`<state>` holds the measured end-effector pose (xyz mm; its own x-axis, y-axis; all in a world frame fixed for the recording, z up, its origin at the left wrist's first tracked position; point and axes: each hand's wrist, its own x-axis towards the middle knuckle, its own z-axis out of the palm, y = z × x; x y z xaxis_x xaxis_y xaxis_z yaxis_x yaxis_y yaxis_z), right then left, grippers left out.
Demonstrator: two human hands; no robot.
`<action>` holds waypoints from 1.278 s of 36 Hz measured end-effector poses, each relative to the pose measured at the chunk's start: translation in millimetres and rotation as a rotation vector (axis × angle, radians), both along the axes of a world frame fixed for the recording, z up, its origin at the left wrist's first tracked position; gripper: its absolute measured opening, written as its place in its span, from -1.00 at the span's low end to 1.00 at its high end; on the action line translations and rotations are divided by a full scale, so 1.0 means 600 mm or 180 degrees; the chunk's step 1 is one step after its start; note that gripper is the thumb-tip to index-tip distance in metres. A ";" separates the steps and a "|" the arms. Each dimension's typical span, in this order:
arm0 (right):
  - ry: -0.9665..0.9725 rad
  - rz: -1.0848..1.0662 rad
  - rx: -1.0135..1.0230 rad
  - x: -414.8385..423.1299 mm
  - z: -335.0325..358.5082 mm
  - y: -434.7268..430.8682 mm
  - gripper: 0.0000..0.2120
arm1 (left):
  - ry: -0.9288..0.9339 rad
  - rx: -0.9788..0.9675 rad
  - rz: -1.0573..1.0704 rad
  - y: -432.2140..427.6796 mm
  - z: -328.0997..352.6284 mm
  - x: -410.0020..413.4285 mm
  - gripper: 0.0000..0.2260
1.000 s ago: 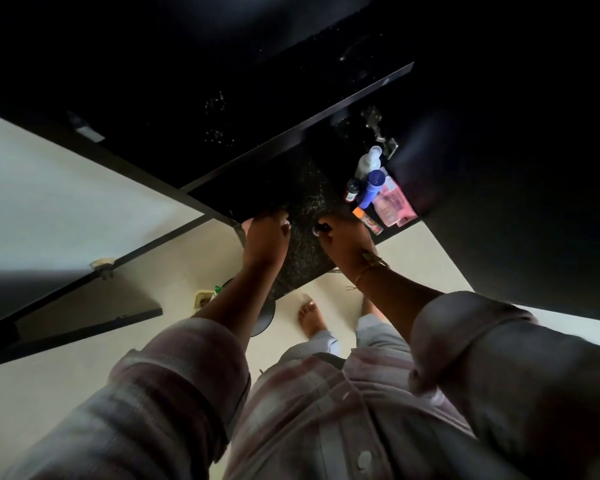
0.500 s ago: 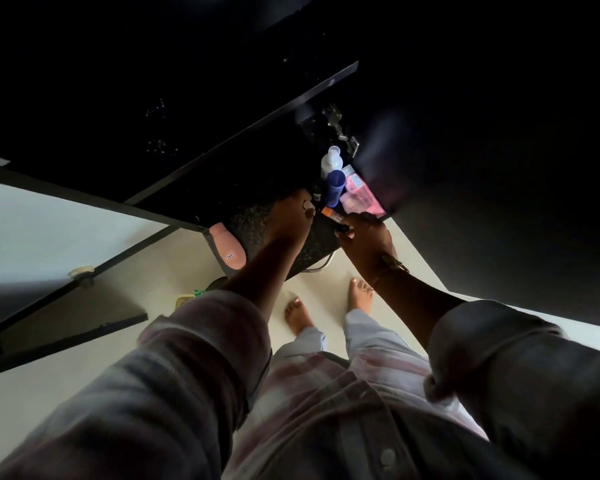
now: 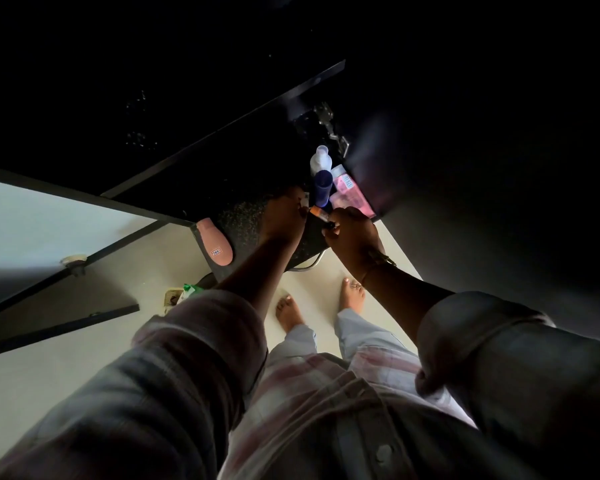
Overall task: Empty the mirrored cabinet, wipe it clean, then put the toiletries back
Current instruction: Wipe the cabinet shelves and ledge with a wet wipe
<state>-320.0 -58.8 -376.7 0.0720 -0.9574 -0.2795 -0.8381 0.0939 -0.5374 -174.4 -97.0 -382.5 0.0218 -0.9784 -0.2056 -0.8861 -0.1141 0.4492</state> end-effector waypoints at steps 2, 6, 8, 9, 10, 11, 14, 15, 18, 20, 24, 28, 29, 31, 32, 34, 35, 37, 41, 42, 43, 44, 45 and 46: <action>-0.0019 0.0057 -0.0041 0.000 0.000 0.002 -0.74 | 0.0082 -0.0019 0.0049 0.002 0.002 -0.002 -0.82; -0.0017 0.0115 0.0017 -0.001 -0.001 0.004 -0.70 | 0.0135 0.0047 0.0224 0.006 0.005 -0.002 -0.80; -0.0078 0.0105 0.0043 0.000 0.000 0.006 -0.66 | 0.0200 0.0092 0.0296 0.009 0.002 0.002 -0.80; -0.0114 0.0098 0.0053 0.000 0.000 0.008 -0.64 | 0.0247 0.0096 0.0316 0.012 0.002 0.005 -0.81; -0.0134 0.0090 0.0067 0.000 0.000 0.009 -0.64 | 0.0291 0.0105 0.0337 0.014 0.002 0.007 -0.82; -0.0139 0.0080 0.0078 0.001 0.000 0.009 -0.63 | 0.0341 0.0119 0.0370 0.017 0.002 0.009 -0.83; -0.0036 0.0080 0.0161 0.005 0.004 0.011 -0.59 | 0.0509 0.0117 0.0429 0.031 0.006 0.021 -0.79; 0.0039 0.0050 0.0176 0.006 0.007 0.013 -0.58 | 0.0540 0.0106 0.0431 0.036 0.008 0.026 -0.78; 0.0288 -0.0084 -0.0006 0.011 0.020 0.024 -0.55 | 0.0611 0.0115 0.0503 0.055 0.016 0.040 -0.76; 0.0394 -0.0051 -0.0228 0.018 0.028 0.034 -0.54 | 0.0663 0.0120 0.0612 0.072 0.018 0.051 -0.76; 0.0233 0.0144 -0.0691 0.044 0.042 0.051 -0.65 | 0.0519 -0.0030 0.0794 0.108 0.016 0.086 -0.82; 0.0266 0.0616 -0.0888 0.089 0.038 0.063 -0.76 | 0.0260 -0.0255 0.1369 0.137 0.009 0.138 -0.78; 0.0262 0.0685 -0.0873 0.102 0.035 0.066 -0.74 | 0.0192 -0.0216 0.1525 0.142 0.008 0.151 -0.77; 0.0186 0.0759 -0.0716 0.125 0.033 0.072 -0.77 | 0.0170 -0.0052 0.1816 0.152 0.004 0.174 -0.75; 0.0126 0.0784 -0.0565 0.134 0.029 0.075 -0.81 | 0.0205 0.0023 0.1961 0.155 0.002 0.183 -0.74; 0.0002 0.0736 -0.0176 0.152 0.019 0.080 -0.81 | 0.0295 0.0210 0.2246 0.157 -0.001 0.198 -0.70; -0.0071 0.0682 0.0001 0.159 0.016 0.082 -0.78 | 0.0358 0.0296 0.2376 0.156 -0.005 0.205 -0.68; -0.0175 0.0554 0.0212 0.168 0.008 0.085 -0.71 | 0.0466 0.0416 0.2528 0.154 -0.012 0.214 -0.63; -0.0128 0.0546 0.0406 0.169 0.008 0.089 -0.77 | 0.0544 0.0536 0.2542 0.146 -0.024 0.226 -0.59; -0.0116 0.0520 0.0420 0.166 0.009 0.090 -0.78 | 0.0570 0.0554 0.2556 0.143 -0.028 0.227 -0.58; -0.0104 0.0485 0.0412 0.163 0.008 0.091 -0.79 | 0.0599 0.0568 0.2557 0.141 -0.031 0.227 -0.57; -0.0097 0.0434 0.0391 0.159 0.008 0.092 -0.80 | 0.0627 0.0589 0.2550 0.139 -0.033 0.227 -0.57; -0.0097 0.0372 0.0352 0.155 0.008 0.094 -0.81 | 0.0654 0.0614 0.2552 0.137 -0.033 0.226 -0.57; -0.0089 0.0317 0.0298 0.152 0.009 0.094 -0.82 | 0.0692 0.0644 0.2572 0.136 -0.033 0.225 -0.58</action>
<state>-229.0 -2.3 -371.2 0.1744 -0.9149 -0.3640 -0.8306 0.0618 -0.5534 -39.5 -15.6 -402.0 0.6358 -0.6237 -0.4547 -0.3952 -0.7691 0.5024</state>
